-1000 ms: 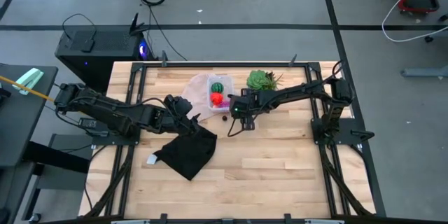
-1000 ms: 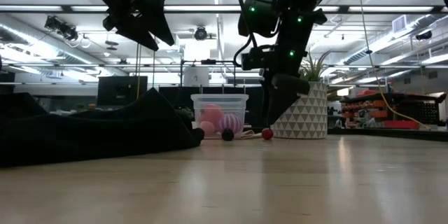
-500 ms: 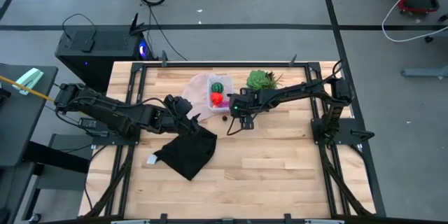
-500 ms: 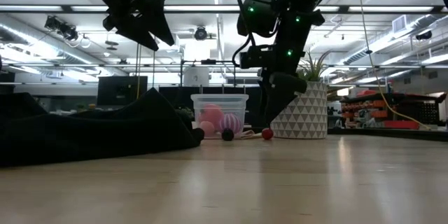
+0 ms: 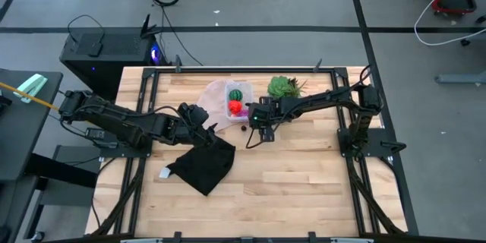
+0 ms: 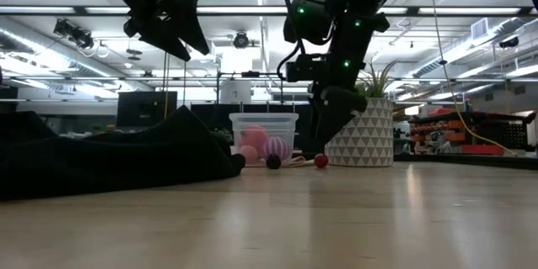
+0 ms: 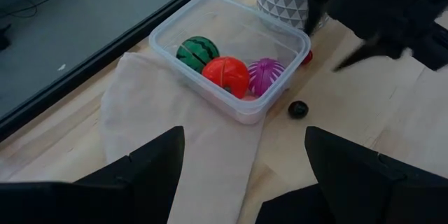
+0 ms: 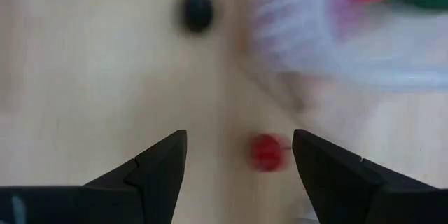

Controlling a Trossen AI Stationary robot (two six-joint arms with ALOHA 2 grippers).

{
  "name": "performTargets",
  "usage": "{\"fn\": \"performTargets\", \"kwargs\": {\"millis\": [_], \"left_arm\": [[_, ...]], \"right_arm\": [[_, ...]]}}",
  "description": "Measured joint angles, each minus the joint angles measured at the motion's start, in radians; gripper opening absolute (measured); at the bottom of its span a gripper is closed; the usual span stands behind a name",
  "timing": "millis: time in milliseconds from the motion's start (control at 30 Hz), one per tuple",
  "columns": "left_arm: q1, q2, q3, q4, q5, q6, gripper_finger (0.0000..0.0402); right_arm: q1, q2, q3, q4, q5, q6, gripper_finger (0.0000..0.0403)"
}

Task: Pick and placing Produce into tupperware
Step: Put the cherry into the transparent bin

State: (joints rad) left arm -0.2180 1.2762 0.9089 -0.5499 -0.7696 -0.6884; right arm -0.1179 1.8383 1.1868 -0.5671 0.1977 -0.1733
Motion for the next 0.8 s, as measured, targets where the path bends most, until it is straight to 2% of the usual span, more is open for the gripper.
{"fn": "performTargets", "kwargs": {"millis": [400,633,800], "left_arm": [[0.001,0.0,0.0,0.0,-0.005,0.0,0.0302],[0.001,0.0,0.0,0.0,-0.005,0.0,0.0302],[0.001,0.0,0.0,0.0,-0.005,0.0,0.0302]], "right_arm": [[0.026,0.004,-0.004,-0.01,0.033,-0.002,0.0265],[0.022,0.004,-0.004,-0.006,-0.009,-0.011,0.0265],[0.048,0.004,-0.003,-0.009,0.007,-0.013,0.0265]]}}
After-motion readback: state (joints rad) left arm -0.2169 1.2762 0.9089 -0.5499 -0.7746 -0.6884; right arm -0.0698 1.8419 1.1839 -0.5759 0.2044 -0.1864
